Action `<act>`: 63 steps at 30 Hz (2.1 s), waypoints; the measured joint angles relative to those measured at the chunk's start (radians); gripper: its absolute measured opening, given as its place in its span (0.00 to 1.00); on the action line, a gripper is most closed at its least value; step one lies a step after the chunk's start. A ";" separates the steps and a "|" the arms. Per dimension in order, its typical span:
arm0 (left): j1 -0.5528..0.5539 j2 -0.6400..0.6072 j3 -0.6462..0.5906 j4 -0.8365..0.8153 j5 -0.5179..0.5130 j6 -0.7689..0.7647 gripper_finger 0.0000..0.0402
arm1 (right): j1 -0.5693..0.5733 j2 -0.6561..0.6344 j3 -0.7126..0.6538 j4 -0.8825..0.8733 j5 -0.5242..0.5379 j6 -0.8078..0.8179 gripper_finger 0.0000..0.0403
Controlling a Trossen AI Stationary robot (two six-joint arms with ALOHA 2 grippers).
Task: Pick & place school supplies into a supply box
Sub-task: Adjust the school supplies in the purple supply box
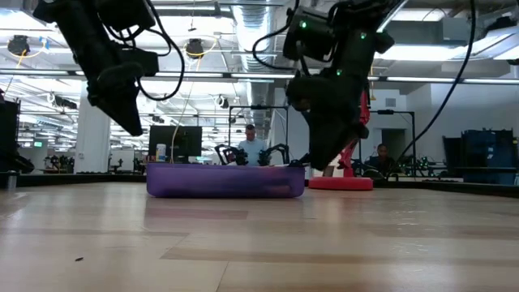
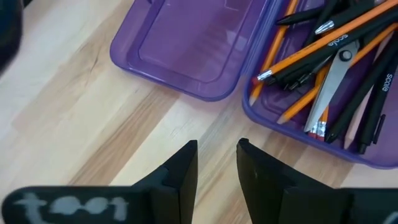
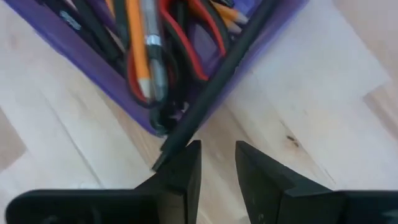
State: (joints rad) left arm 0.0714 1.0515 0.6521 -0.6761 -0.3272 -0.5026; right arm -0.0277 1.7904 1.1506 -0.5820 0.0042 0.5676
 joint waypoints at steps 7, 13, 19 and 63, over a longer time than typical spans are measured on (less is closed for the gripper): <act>0.000 0.007 0.000 0.034 -0.001 0.004 0.25 | -0.010 -0.020 0.002 0.018 0.023 0.009 0.23; 0.000 0.009 0.000 0.040 -0.001 0.005 0.25 | -0.013 -0.021 0.024 0.032 0.020 0.001 0.23; 0.000 0.009 0.000 0.040 0.000 0.008 0.25 | -0.013 -0.021 0.033 0.031 0.021 -0.015 0.23; 0.000 0.009 0.000 0.040 -0.025 0.009 0.25 | -0.046 -0.003 0.033 0.002 -0.024 -0.042 0.42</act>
State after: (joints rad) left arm 0.0715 1.0603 0.6521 -0.6357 -0.3527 -0.4938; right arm -0.0738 1.7874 1.1839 -0.5803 -0.0195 0.5258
